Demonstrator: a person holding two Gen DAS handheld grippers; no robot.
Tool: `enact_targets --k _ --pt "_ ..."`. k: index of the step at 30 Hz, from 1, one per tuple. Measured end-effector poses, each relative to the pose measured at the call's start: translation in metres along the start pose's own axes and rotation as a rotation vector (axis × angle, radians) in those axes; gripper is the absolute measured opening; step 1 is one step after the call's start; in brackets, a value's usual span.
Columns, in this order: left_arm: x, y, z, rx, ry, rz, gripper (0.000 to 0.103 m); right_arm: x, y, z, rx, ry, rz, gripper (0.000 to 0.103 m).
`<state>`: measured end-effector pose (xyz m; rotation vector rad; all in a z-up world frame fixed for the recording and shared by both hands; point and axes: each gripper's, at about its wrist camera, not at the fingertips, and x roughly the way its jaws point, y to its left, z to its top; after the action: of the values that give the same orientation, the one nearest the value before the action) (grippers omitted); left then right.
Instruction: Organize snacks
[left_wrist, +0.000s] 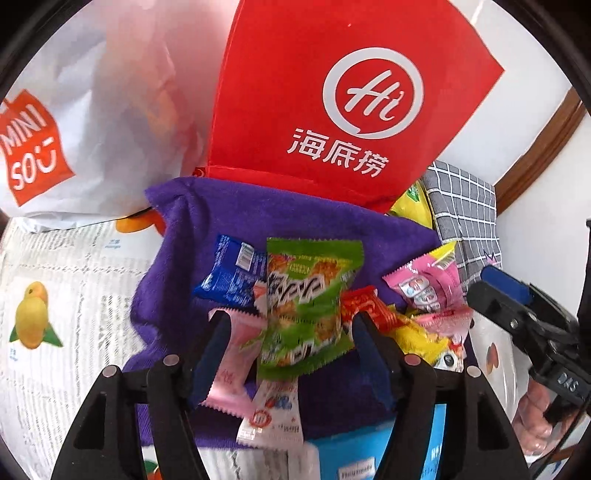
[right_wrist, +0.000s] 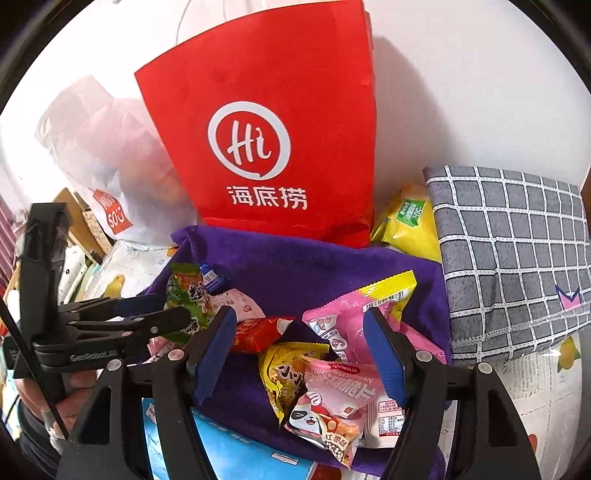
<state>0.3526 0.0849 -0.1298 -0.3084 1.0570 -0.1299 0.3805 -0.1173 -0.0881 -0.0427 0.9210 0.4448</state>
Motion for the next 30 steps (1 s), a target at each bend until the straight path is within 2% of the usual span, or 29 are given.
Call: enact_targets --k 12,22,30 --pt "-0.052 -0.025 -0.040 0.088 -0.044 0.014 0.066 -0.038 0.021 -0.012 -0.030 -0.052 -0.030 0.070" --pt "-0.093 -0.055 -0.077 0.123 -0.084 0.020 0.067 -0.093 0.022 -0.063 0.054 -0.057 -0.065 0.071" --pt "-0.136 -0.070 -0.116 0.136 -0.135 0.053 0.076 -0.146 0.024 -0.107 0.097 -0.062 -0.119 0.071"
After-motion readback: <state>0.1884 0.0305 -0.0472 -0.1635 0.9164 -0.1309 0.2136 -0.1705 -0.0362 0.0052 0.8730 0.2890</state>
